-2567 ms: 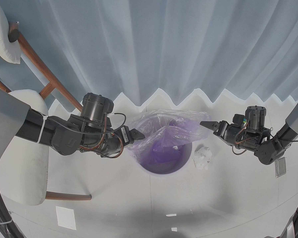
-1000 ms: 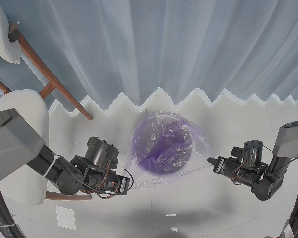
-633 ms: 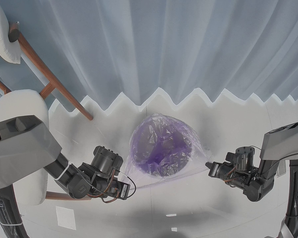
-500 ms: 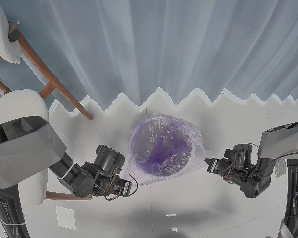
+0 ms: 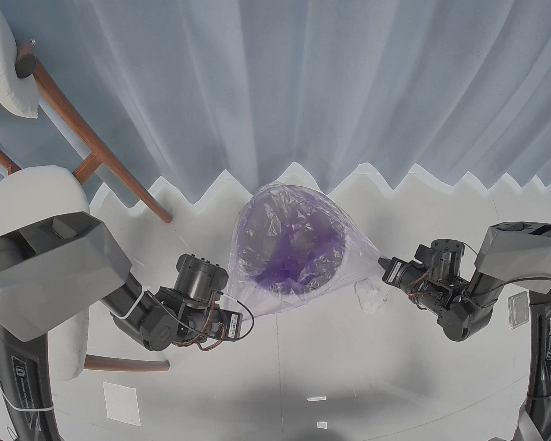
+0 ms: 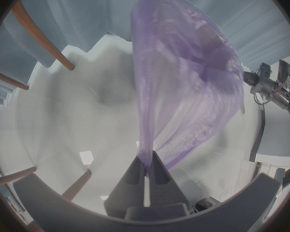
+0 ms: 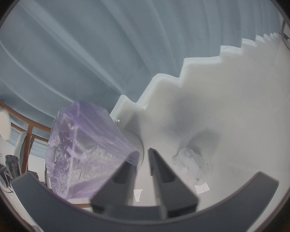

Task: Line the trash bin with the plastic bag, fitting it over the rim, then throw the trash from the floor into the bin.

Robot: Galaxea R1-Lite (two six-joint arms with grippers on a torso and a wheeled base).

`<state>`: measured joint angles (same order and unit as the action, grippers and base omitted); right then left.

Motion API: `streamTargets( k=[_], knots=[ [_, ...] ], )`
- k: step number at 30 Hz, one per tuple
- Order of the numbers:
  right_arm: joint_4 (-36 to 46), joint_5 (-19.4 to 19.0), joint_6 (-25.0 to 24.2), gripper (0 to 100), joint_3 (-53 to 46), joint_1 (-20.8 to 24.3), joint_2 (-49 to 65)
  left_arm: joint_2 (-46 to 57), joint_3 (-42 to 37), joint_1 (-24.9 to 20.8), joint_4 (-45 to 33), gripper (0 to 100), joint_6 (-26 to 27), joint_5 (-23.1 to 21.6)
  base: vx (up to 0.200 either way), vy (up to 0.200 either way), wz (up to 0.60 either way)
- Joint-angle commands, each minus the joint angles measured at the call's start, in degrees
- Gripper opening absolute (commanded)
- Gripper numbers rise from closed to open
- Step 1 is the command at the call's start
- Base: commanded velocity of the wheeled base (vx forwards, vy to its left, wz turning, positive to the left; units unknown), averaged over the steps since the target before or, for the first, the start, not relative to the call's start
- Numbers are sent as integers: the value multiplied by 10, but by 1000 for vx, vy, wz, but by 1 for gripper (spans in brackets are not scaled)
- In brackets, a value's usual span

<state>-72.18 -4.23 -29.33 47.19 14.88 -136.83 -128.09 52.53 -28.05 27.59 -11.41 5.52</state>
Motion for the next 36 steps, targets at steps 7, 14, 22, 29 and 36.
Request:
streamTargets(
  k=[7, 14, 22, 29, 36],
  knots=[
    [-29, -24, -12, 100, -124, -1, 82, 12, 1, 7, 22, 100, -11, -1, 0, 0, 0],
    [-63, -65, 17, 100, -77, -1, 114, 19, -10, 9, 131, 100, -47, 5, 0, 0, 0],
    [-29, -128, 112, 100, 11, 0, 98, 50, -43, 12, 137, 100, -48, 5, 0, 0, 0],
    [-16, -186, 241, 100, 112, 7, 23, 68, -52, 12, 137, 100, -47, 6, 0, 0, 0],
    [-2, -206, 285, 100, 142, 23, 6, 79, -63, 12, 137, 100, -48, 6, 0, 0, 0]
  ],
)
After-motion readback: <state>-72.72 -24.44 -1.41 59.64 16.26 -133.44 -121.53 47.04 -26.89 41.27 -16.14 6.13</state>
